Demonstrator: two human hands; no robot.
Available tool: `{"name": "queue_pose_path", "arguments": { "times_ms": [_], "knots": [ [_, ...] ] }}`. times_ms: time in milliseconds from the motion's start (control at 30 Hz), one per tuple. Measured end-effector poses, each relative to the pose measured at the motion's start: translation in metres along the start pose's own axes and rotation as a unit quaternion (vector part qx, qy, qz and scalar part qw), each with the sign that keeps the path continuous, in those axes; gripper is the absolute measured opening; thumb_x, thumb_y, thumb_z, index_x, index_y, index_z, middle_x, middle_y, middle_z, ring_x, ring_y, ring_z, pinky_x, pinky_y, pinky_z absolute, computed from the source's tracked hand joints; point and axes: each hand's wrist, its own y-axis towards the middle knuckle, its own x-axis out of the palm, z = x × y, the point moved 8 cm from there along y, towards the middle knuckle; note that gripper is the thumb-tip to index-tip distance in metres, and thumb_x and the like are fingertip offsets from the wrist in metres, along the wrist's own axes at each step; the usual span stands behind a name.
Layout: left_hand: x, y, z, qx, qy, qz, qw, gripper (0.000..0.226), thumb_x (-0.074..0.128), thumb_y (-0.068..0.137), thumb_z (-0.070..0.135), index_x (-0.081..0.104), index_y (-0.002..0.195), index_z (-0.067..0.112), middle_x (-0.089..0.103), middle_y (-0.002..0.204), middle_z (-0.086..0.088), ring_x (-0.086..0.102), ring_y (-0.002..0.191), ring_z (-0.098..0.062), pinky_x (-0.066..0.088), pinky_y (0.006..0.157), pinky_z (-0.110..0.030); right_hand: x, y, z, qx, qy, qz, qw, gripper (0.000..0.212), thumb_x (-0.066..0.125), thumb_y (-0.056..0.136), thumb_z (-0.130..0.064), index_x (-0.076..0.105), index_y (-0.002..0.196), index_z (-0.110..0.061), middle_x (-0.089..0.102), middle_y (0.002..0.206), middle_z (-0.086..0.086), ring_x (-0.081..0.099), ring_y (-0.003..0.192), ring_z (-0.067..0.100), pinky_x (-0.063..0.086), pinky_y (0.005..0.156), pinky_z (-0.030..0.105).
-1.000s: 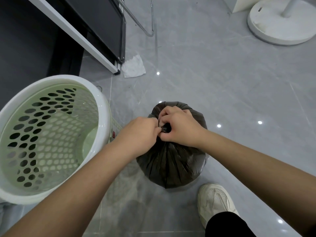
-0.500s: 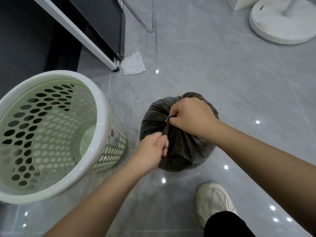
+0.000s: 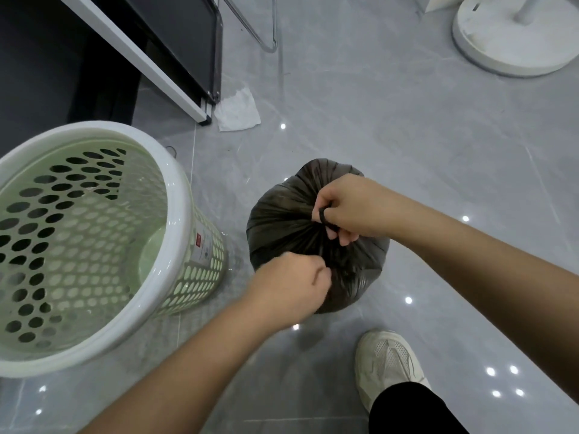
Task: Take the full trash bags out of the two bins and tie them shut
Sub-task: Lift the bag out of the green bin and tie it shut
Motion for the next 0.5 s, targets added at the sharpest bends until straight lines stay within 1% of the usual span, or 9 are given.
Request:
{"name": "queue_pose_path", "arguments": {
  "times_ms": [33, 100, 133, 200, 267, 300, 367, 433, 500],
  "knots": [
    [-0.01, 0.0, -0.007, -0.006, -0.045, 0.002, 0.999, 0.026, 0.038, 0.087, 0.033, 0.057, 0.076, 0.019, 0.068, 0.075, 0.0, 0.063, 0.07, -0.022, 0.052, 0.064, -0.035, -0.003, -0.004, -0.006, -0.031, -0.097, 0.012, 0.995, 0.023, 0.048, 0.089, -0.007, 0.067, 0.084, -0.019, 0.069, 0.063, -0.003, 0.064, 0.049, 0.01, 0.052, 0.053, 0.021],
    [-0.035, 0.006, -0.025, -0.034, -0.128, 0.051, 0.99, 0.023, 0.042, 0.084, 0.025, 0.061, 0.071, 0.021, 0.068, 0.065, 0.003, 0.06, 0.057, -0.01, 0.052, 0.062, -0.032, -0.003, -0.01, -0.014, -0.068, -0.262, 0.037, 0.962, 0.023, 0.051, 0.085, -0.006, 0.07, 0.087, -0.02, 0.07, 0.076, 0.001, 0.065, 0.066, 0.019, 0.054, 0.067, 0.028],
    [-0.048, 0.012, -0.033, -0.048, -0.176, 0.093, 0.979, 0.022, 0.045, 0.085, 0.021, 0.06, 0.069, 0.022, 0.067, 0.063, 0.004, 0.057, 0.052, -0.006, 0.05, 0.061, -0.029, -0.001, -0.013, -0.017, -0.082, -0.329, 0.054, 0.939, 0.023, 0.053, 0.084, -0.005, 0.07, 0.089, -0.019, 0.068, 0.082, 0.002, 0.063, 0.073, 0.022, 0.052, 0.068, 0.03],
    [-0.065, 0.024, -0.037, -0.055, -0.251, 0.148, 0.955, 0.021, 0.05, 0.086, 0.016, 0.061, 0.07, 0.024, 0.067, 0.066, 0.006, 0.057, 0.057, -0.005, 0.048, 0.063, -0.028, 0.011, -0.021, -0.019, -0.105, -0.418, 0.051, 0.901, 0.024, 0.052, 0.083, -0.001, 0.067, 0.094, -0.016, 0.061, 0.086, 0.003, 0.057, 0.076, 0.023, 0.045, 0.062, 0.03],
    [-0.07, 0.037, -0.027, -0.031, -0.294, 0.15, 0.944, 0.018, 0.054, 0.088, 0.014, 0.063, 0.079, 0.026, 0.067, 0.078, 0.006, 0.06, 0.07, -0.007, 0.05, 0.068, -0.024, 0.021, -0.029, -0.016, -0.14, -0.459, 0.043, 0.876, 0.025, 0.049, 0.084, 0.001, 0.064, 0.097, -0.014, 0.051, 0.084, 0.001, 0.049, 0.071, 0.022, 0.036, 0.057, 0.031],
    [-0.07, 0.044, -0.021, -0.016, -0.312, 0.139, 0.94, 0.017, 0.054, 0.089, 0.012, 0.063, 0.084, 0.026, 0.067, 0.082, 0.004, 0.061, 0.073, -0.008, 0.05, 0.069, -0.023, 0.022, -0.036, -0.019, -0.181, -0.462, 0.064, 0.866, 0.025, 0.048, 0.081, 0.003, 0.064, 0.092, -0.013, 0.046, 0.08, 0.0, 0.047, 0.067, 0.022, 0.033, 0.053, 0.031],
    [-0.068, 0.054, -0.01, 0.004, -0.345, 0.103, 0.933, 0.017, 0.054, 0.09, 0.009, 0.063, 0.092, 0.023, 0.067, 0.086, 0.001, 0.062, 0.07, -0.007, 0.05, 0.065, -0.022, 0.02, -0.049, -0.02, -0.268, -0.438, 0.126, 0.849, 0.025, 0.046, 0.068, 0.004, 0.063, 0.072, -0.013, 0.042, 0.067, 0.0, 0.049, 0.055, 0.021, 0.03, 0.045, 0.028],
    [-0.061, 0.065, -0.003, 0.011, -0.37, 0.053, 0.927, 0.016, 0.054, 0.091, 0.008, 0.062, 0.103, 0.016, 0.068, 0.093, -0.005, 0.062, 0.065, -0.007, 0.051, 0.06, -0.021, 0.022, -0.056, -0.012, -0.324, -0.418, 0.163, 0.833, 0.025, 0.039, 0.069, -0.004, 0.061, 0.063, -0.015, 0.049, 0.063, 0.0, 0.052, 0.052, 0.02, 0.034, 0.044, 0.026],
    [-0.049, 0.072, 0.003, 0.0, -0.387, -0.021, 0.922, 0.022, 0.053, 0.093, 0.011, 0.058, 0.115, 0.014, 0.065, 0.101, -0.01, 0.062, 0.065, -0.011, 0.052, 0.06, -0.021, 0.027, -0.058, -0.002, -0.359, -0.424, 0.179, 0.812, 0.028, 0.037, 0.076, -0.005, 0.061, 0.067, -0.014, 0.055, 0.069, 0.0, 0.054, 0.06, 0.02, 0.043, 0.051, 0.028]
  ]
}}
